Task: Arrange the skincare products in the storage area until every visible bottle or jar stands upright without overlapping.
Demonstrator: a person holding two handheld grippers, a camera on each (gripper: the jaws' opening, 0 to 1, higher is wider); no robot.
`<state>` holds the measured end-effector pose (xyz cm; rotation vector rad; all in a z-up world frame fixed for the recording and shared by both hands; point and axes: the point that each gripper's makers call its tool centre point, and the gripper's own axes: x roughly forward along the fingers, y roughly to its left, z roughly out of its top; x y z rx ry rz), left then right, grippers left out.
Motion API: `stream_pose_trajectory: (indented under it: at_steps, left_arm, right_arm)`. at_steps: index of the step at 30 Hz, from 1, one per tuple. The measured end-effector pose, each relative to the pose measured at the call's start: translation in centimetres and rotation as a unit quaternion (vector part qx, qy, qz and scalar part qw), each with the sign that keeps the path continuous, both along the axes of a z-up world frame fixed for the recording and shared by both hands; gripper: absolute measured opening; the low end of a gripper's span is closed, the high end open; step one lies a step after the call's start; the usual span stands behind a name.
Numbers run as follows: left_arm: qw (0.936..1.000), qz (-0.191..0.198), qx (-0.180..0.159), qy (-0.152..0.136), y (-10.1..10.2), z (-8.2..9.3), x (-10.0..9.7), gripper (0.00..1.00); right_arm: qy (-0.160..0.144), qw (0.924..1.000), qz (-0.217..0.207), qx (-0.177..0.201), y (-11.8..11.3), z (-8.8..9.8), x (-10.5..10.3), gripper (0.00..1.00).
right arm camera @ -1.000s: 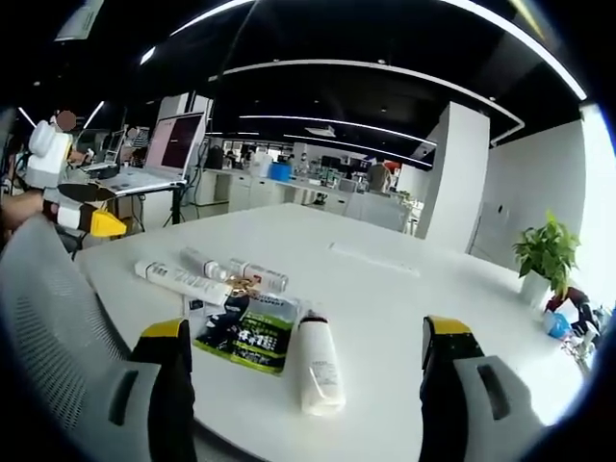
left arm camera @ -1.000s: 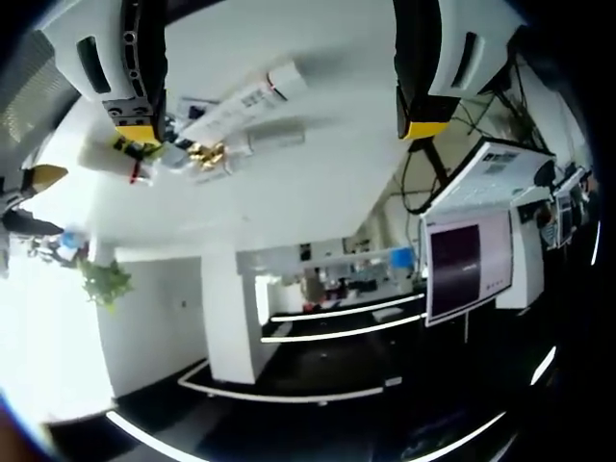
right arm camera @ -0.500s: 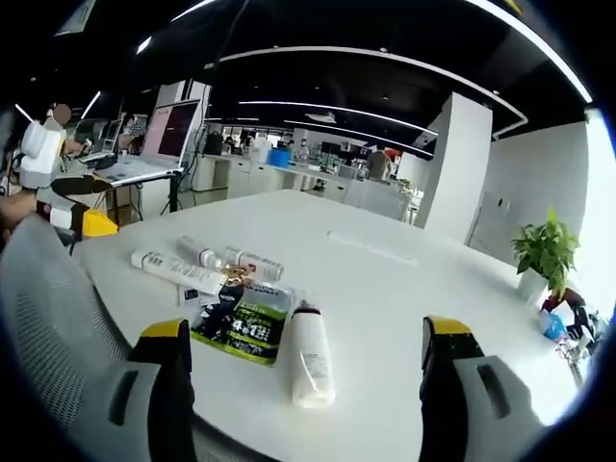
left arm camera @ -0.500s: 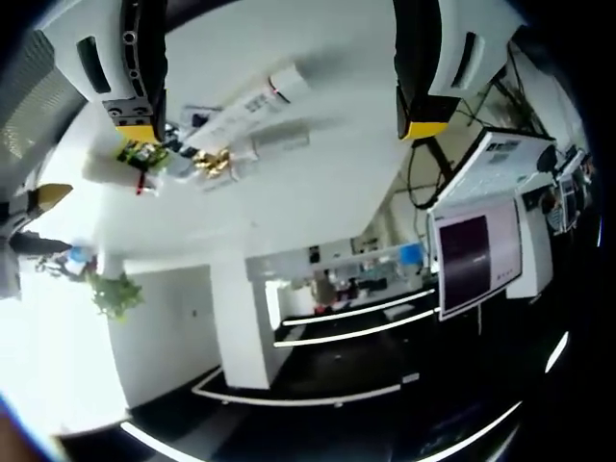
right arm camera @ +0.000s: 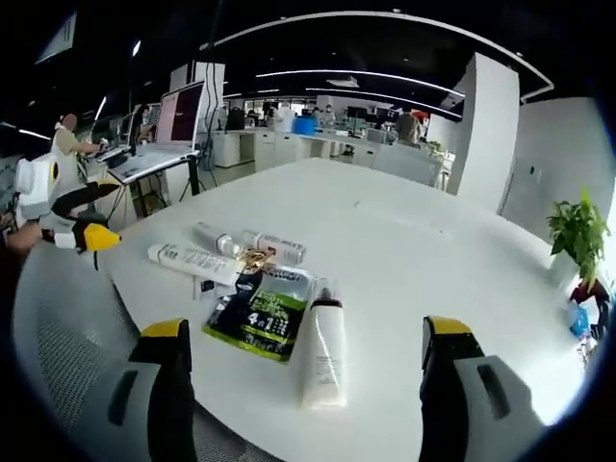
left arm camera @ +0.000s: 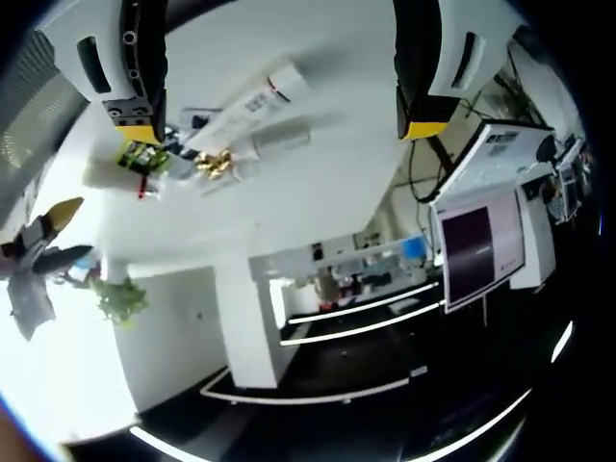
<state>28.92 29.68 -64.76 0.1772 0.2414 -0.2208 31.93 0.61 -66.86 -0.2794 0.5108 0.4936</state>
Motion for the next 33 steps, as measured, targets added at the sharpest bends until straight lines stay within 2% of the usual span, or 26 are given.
stream_pose_trajectory:
  at_steps: [2,5,10,11,13,15,17,19,22,24,26,28,30,31,33]
  left_arm:
    - [1.0000,-0.001,0.008,0.001,0.0,-0.1,0.0,0.97]
    - [1.0000,0.000,0.003,-0.002,0.1,0.0,0.0,0.97]
    - [1.0000,0.000,0.000,-0.007,0.1,0.1,0.1,0.97]
    - [0.9999,0.002,-0.002,-0.011,0.2,0.3,0.1,0.95]
    - [0.9999,0.003,-0.006,-0.012,0.2,0.3,0.1,0.96]
    - [0.9999,0.003,-0.005,-0.013,0.3,0.3,0.1,0.96]
    - [0.9999,0.002,-0.006,-0.013,0.2,0.3,0.1,0.96]
    - [0.9999,0.002,-0.007,-0.014,0.2,0.3,0.1,0.96]
    - [0.9998,0.003,-0.010,-0.019,0.3,0.5,0.1,0.94]
    - [0.9997,0.004,-0.014,-0.018,0.3,0.5,0.1,0.95]
    - [0.9998,0.004,-0.012,-0.018,0.3,0.5,0.1,0.95]
    - [0.9998,0.005,-0.012,-0.018,0.4,0.5,0.1,0.95]
    - [0.9997,0.006,-0.014,-0.018,0.4,0.5,0.1,0.94]
    - [0.9997,0.006,-0.014,-0.017,0.4,0.5,0.1,0.94]
    - [0.9997,0.005,-0.014,-0.017,0.4,0.5,0.1,0.94]
  right_arm:
    - [0.015,0.9997,0.021,-0.003,0.4,-0.3,0.3,0.99]
    - [0.036,0.9989,0.031,-0.004,0.4,-0.7,1.0,0.95]
    - [0.056,0.9968,0.045,-0.034,0.0,-1.7,2.0,0.90]
    - [0.066,0.9950,0.061,-0.044,0.1,-2.0,2.2,0.87]
    - [0.096,0.9905,0.081,-0.056,0.1,-2.6,1.9,0.73]
    - [0.121,0.9859,0.094,-0.067,0.2,-3.3,1.9,0.65]
    - [0.131,0.9821,0.106,-0.083,0.2,-4.0,2.3,0.65]
    - [0.154,0.9765,0.113,-0.099,-0.1,-4.8,2.2,0.64]
    - [0.187,0.9694,0.120,-0.106,-0.3,-6.0,2.2,0.59]
    - [0.189,0.9676,0.124,-0.112,-0.4,-6.3,2.5,0.56]
    - [0.206,0.9627,0.120,-0.127,-1.2,-7.0,2.7,0.54]
    - [0.219,0.9605,0.114,-0.128,-1.4,-7.5,2.9,0.50]
    - [0.241,0.9569,0.106,-0.123,-1.6,-8.1,2.8,0.47]
    - [0.261,0.9526,0.097,-0.122,-1.7,-8.5,2.5,0.46]
    - [0.261,0.9523,0.097,-0.124,-1.5,-8.7,2.9,0.42]
